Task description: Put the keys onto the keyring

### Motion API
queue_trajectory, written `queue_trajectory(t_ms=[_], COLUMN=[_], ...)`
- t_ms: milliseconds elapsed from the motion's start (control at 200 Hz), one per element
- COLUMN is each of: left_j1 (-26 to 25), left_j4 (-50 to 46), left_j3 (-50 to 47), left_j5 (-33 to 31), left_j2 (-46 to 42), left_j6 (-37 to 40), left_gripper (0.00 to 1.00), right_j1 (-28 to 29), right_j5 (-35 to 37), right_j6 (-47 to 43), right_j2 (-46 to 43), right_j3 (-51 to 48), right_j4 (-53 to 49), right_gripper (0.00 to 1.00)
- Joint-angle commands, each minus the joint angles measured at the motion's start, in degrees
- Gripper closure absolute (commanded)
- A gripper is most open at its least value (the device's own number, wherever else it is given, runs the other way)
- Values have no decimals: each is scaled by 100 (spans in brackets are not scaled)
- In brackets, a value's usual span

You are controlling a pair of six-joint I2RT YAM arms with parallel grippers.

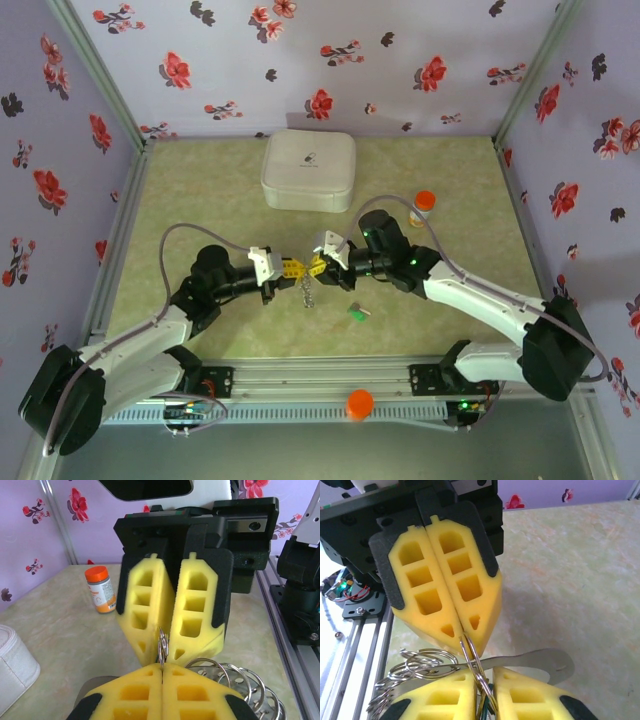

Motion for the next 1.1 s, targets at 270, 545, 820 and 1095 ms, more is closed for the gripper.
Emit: queue_trajectory(t_ms=[270,545,820,1095], left_j1=[-6,-9,-80,-185], left_j4=[370,187,-1789,-1750], left_j3=[-86,-41,609,689], left_j5=[141,-221,-525,-552], left_j2=[39,-86,-308,-225], left_j6=[-81,24,1017,965], left_gripper=[100,60,65,61], right_j1=[-37,-46,180,446], right_j5=[-369,-289,573,1152], right_j6=[-22,-158,-771,-478], right_j2=[-114,-149,134,313], right_j3=[79,245,998,1316], right_j4=[52,-276,-1702,-1801], right_gripper=[86,100,100,100])
